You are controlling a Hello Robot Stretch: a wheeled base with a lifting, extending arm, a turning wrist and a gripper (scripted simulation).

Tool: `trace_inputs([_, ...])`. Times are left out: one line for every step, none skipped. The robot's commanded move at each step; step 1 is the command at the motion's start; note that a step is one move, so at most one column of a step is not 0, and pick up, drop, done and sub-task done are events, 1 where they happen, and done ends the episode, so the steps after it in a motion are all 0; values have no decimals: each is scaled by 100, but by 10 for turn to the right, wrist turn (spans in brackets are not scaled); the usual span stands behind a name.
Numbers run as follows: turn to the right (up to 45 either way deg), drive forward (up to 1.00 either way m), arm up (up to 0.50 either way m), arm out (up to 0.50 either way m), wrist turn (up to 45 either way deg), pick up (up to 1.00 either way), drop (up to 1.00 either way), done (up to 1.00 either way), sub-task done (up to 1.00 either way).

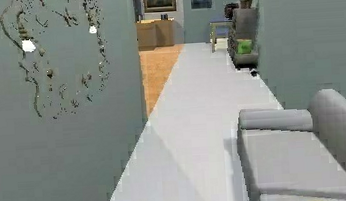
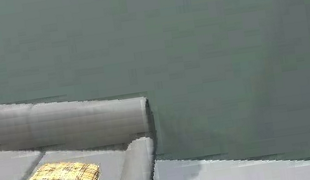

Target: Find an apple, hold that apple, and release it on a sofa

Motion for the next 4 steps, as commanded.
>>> trace_inputs([0,100,0,0,0,0,0,0,0])
trace_inputs([0,100,0,0,0,0,0,0,0])
trace_inputs([0,45,0,0,0,0,0,0,0])
trace_inputs([-60,0,0,0,0,0,0,0,0])
